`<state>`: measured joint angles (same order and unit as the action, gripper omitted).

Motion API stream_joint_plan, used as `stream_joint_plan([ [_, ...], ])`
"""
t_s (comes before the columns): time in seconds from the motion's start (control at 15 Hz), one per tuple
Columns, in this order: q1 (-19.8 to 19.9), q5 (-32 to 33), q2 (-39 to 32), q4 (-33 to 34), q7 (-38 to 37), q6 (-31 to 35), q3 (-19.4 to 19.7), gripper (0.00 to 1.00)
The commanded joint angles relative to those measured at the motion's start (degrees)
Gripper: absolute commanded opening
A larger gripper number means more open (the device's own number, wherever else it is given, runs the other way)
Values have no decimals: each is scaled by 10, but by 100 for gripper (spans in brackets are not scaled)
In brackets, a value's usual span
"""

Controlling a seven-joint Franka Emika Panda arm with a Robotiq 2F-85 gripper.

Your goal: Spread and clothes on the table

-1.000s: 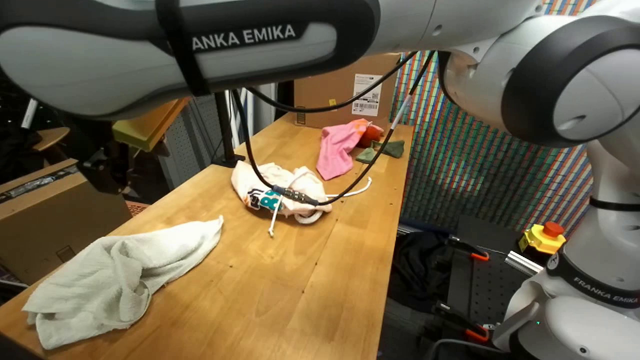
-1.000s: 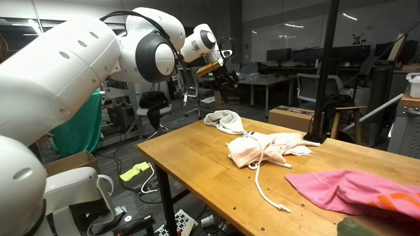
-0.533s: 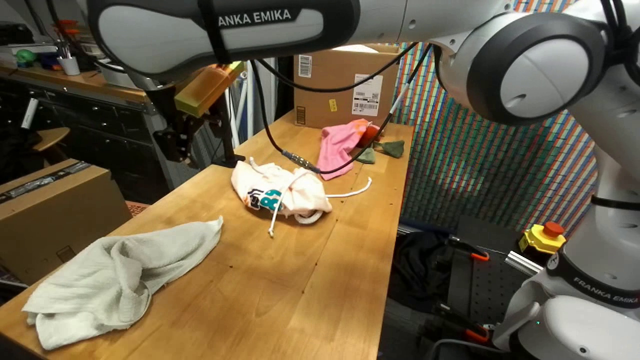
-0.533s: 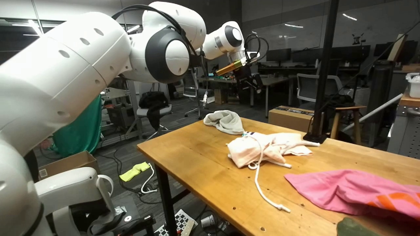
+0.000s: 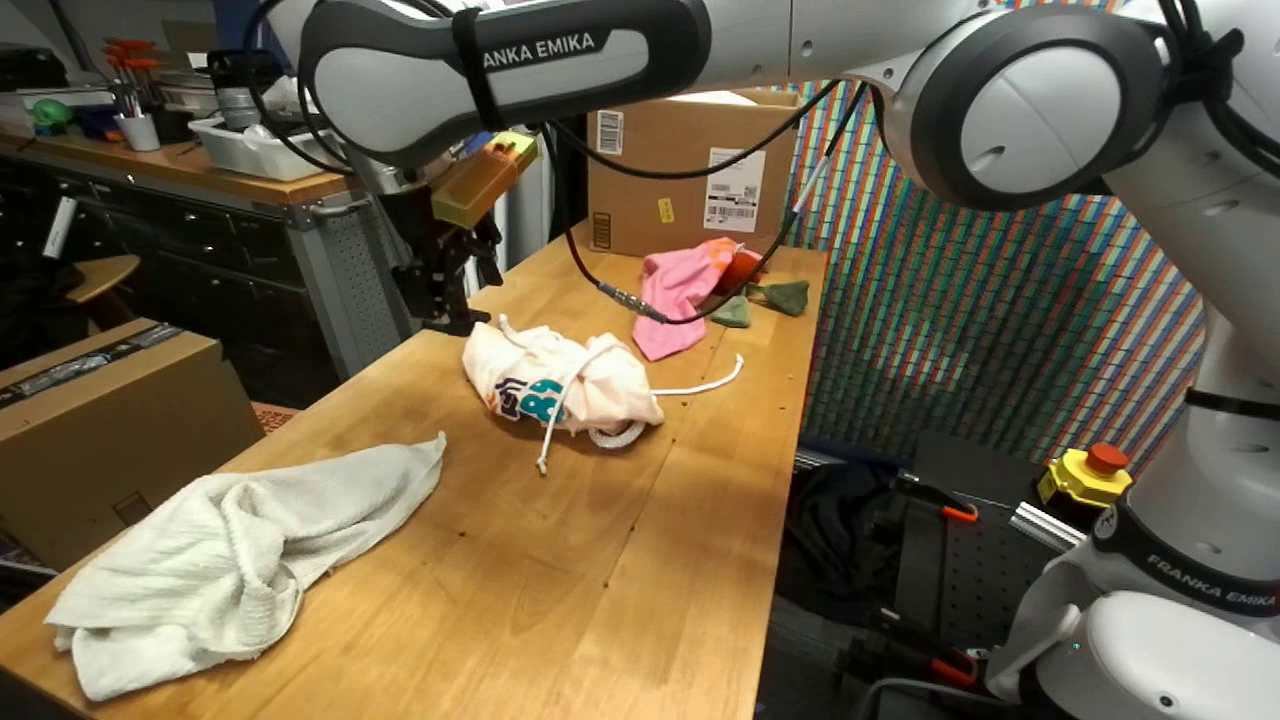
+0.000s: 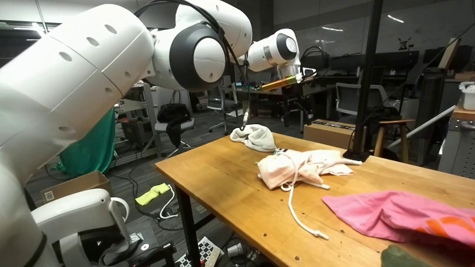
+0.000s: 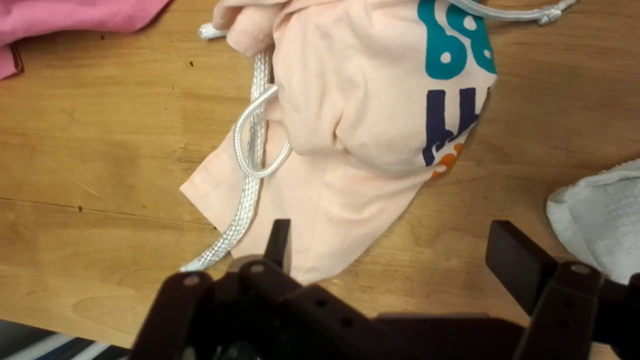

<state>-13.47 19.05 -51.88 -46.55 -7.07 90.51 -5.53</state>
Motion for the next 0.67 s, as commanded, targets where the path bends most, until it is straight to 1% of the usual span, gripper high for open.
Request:
stream_joint_plan([
  [0.0,42,-21,48,-104,51,42,-20,100],
  [0.27,81,-34,75,-196,90,71,-35,100],
  [0.47,101,-45,86,-249,105,95,-44,100],
  [0.53,92,-67,95,-267,118,107,-22,100],
  [0.6,94,-74,99,-281,122,117,-22,100],
])
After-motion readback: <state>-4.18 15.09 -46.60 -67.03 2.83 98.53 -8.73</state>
